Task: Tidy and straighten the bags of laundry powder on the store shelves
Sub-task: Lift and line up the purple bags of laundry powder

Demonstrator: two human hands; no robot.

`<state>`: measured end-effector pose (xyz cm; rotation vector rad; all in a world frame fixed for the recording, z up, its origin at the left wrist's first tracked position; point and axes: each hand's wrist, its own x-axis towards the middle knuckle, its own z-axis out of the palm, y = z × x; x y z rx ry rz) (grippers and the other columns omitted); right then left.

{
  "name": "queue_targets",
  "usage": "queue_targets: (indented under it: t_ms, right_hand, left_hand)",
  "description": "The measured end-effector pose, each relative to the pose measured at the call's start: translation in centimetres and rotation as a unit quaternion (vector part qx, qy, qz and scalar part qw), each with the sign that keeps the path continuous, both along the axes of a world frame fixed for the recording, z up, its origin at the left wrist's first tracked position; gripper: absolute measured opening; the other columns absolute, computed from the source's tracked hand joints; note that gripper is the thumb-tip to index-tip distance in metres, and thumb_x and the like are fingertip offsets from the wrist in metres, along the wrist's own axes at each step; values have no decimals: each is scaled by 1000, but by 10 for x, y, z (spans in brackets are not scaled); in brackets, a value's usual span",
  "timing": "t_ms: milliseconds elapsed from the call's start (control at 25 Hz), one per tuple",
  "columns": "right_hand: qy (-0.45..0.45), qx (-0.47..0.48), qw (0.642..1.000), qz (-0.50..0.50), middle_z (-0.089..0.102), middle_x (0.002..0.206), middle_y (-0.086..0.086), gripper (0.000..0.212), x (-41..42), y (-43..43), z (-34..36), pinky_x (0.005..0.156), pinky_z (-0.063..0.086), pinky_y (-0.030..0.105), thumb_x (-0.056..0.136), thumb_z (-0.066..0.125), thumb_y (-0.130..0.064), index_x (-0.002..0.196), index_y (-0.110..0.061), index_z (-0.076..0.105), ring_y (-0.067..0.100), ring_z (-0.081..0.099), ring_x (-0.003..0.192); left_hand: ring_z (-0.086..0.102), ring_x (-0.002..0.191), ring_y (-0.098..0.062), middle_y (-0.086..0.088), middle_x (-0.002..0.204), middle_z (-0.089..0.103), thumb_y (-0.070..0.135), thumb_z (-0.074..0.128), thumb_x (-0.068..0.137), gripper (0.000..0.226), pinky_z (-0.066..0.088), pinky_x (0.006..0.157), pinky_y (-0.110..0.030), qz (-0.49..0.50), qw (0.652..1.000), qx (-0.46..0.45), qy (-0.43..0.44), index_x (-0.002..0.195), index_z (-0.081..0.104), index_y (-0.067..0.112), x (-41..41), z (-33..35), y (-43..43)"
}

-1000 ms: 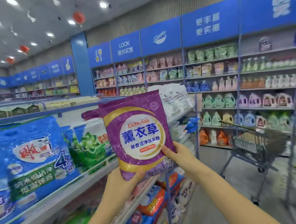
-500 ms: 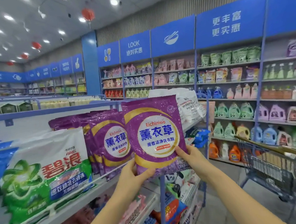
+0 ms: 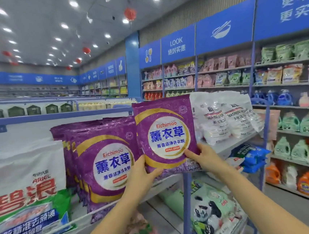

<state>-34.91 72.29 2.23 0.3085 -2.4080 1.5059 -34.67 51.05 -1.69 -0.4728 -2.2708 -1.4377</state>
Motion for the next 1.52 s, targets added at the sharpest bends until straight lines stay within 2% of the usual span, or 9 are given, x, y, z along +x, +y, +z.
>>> queue_targets:
  t_ms: [120, 200, 400, 560, 680, 800, 1040, 1200, 1520]
  right_hand:
    - [56, 66, 995, 42, 63, 76, -12, 8, -48, 13, -3, 58, 46, 9, 85, 67, -21, 88, -19, 60, -12, 58, 59]
    - [77, 96, 990, 69, 66, 78, -7, 15, -73, 17, -6, 65, 50, 26, 82, 70, -25, 91, -15, 63, 1, 60, 65]
    - [98, 167, 975, 109, 66, 96, 4, 30, -97, 17, -32, 70, 43, 30, 84, 68, -28, 103, -6, 61, 20, 60, 89]
    - [84, 93, 985, 115, 62, 120, 5, 53, -96, 16, -54, 86, 47, 32, 83, 69, -25, 128, -12, 44, 24, 58, 109]
    - [82, 68, 985, 133, 58, 126, 2, 81, -99, 14, -59, 91, 49, 41, 76, 74, -27, 140, -17, 27, 23, 58, 112]
    - [55, 95, 985, 131, 58, 127, 2, 74, -103, 13, -61, 93, 48, 44, 77, 73, -32, 137, -18, 31, 23, 57, 114]
    - [16, 88, 987, 131, 52, 134, 3, 60, -110, 0, -65, 96, 41, 31, 87, 64, -27, 136, -14, 31, 22, 49, 123]
    - [30, 100, 988, 116, 49, 137, 2, 57, -115, -8, -61, 95, 38, 29, 89, 61, -25, 136, -13, 31, 22, 46, 126]
    - [16, 127, 983, 130, 52, 134, 5, 55, -123, -7, -60, 99, 40, 34, 88, 62, -25, 133, -11, 34, 23, 49, 124]
  left_hand:
    - [55, 101, -11, 9, 105, 57, 17, 74, 77, 47, 42, 84, -26, 106, 994, -2, 10, 115, 46, 17, -21, -4, 22]
    - [55, 106, -17, 4, 109, 58, 15, 73, 78, 53, 43, 87, -29, 157, 987, 4, -9, 122, 43, 12, -28, -10, 34]
    - [56, 110, -19, 4, 113, 57, 16, 71, 80, 60, 39, 82, -21, 247, 967, -22, -55, 131, 38, 12, -20, -27, 55]
    - [55, 92, -9, 4, 101, 60, 16, 74, 77, 49, 38, 73, -14, 300, 953, -30, -44, 117, 46, 10, -12, -28, 68]
    - [59, 99, -14, 0, 109, 62, 15, 72, 79, 50, 41, 78, -15, 300, 951, -53, -58, 121, 46, 9, -14, -26, 69]
    - [59, 96, -11, -2, 113, 63, 15, 70, 80, 48, 44, 83, -20, 292, 951, -75, -76, 121, 45, 10, -16, -26, 64]
    - [59, 87, -13, 1, 99, 61, 16, 68, 82, 49, 46, 79, -23, 309, 944, -82, -87, 123, 42, 12, -33, -28, 61]
    - [61, 100, -23, -10, 113, 61, 11, 68, 81, 54, 49, 87, -31, 313, 943, -54, -103, 127, 39, 9, -49, -29, 59]
    - [58, 108, -27, -13, 118, 57, 13, 65, 84, 50, 49, 90, -33, 298, 939, -82, -149, 124, 37, 7, -53, -29, 56]
